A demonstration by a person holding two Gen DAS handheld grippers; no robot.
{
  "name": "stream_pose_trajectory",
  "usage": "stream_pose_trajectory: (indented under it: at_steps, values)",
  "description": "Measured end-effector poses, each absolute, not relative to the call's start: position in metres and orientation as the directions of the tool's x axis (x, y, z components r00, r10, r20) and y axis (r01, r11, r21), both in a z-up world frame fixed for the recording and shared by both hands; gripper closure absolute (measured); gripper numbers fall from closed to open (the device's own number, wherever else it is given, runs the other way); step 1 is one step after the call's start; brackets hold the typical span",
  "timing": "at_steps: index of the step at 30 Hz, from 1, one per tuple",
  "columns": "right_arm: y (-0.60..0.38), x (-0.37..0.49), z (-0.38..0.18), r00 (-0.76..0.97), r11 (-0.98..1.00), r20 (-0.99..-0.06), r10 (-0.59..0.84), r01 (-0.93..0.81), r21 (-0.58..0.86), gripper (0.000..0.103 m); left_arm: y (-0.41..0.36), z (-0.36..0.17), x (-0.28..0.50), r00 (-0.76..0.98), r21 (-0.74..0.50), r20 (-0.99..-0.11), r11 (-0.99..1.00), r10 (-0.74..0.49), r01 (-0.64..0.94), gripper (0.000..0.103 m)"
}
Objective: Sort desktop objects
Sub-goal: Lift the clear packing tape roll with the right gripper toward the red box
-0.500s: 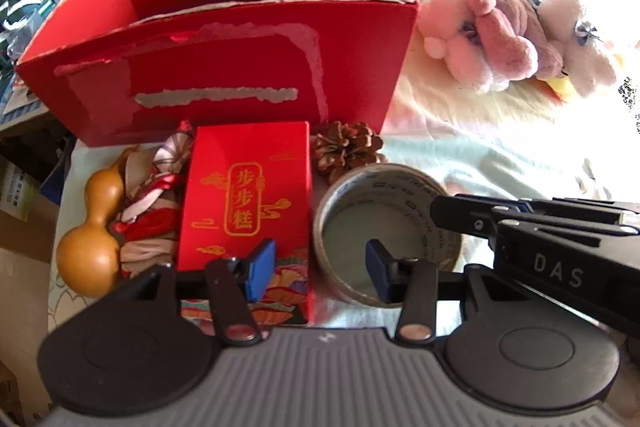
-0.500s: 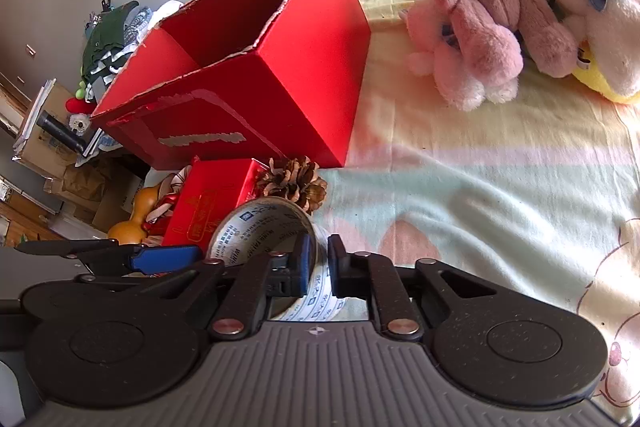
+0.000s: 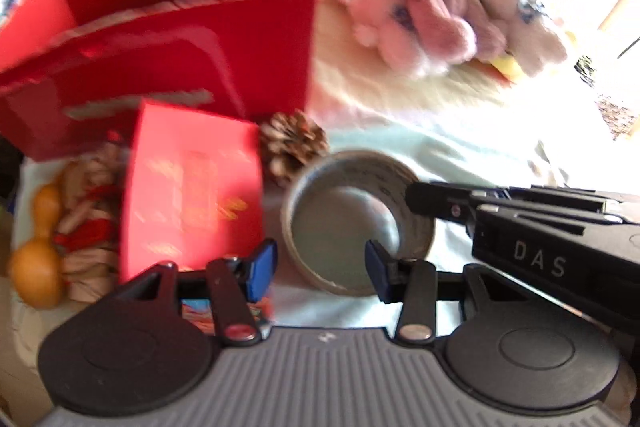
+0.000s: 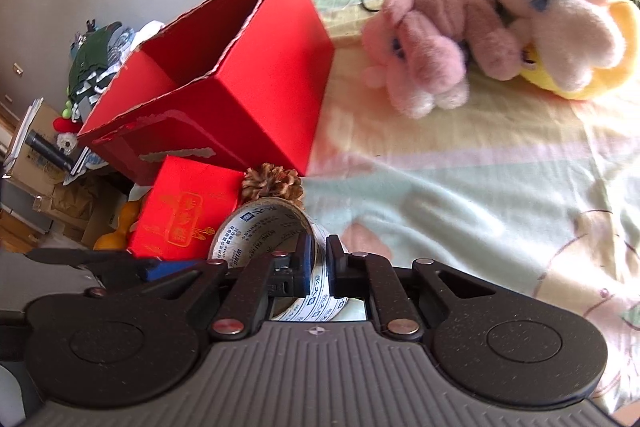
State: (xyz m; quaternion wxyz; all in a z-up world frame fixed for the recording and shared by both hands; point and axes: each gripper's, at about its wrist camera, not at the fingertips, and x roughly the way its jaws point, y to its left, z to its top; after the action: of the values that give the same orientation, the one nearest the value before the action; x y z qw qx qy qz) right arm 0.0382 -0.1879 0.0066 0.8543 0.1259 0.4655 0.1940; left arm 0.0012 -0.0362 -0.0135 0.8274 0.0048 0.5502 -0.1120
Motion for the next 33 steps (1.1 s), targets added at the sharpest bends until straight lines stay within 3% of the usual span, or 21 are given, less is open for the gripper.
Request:
stream_pose_trajectory:
  at_steps: [8, 16, 23, 33]
  values:
    - [-0.209, 0.029, 0.005, 0.510, 0.903, -0.749, 0.424, -0.168, 0.396, 0.097, -0.048, -0.023, 0.003, 0.335, -0.181, -0.912, 0.965, -0.238, 0.191, 0.059]
    - [-0.220, 0.027, 0.002, 0.506, 0.891, -0.741, 0.442, -0.154, 0.427, 0.097, -0.063, -0.027, 0.005, 0.339, -0.119, -0.922, 0.971, -0.186, 0.209, 0.062]
    - [-0.218, 0.033, -0.004, 0.475, 0.885, -0.754, 0.454, -0.144, 0.442, 0.081, -0.058, -0.031, 0.006, 0.334, -0.109, -0.927, 0.976, -0.168, 0.189, 0.064]
    - [-0.216, 0.035, -0.003, 0.467, 0.880, -0.751, 0.466, -0.155, 0.450, 0.090, -0.059, -0.027, 0.004, 0.329, -0.076, -0.934, 0.979, -0.136, 0.191, 0.075]
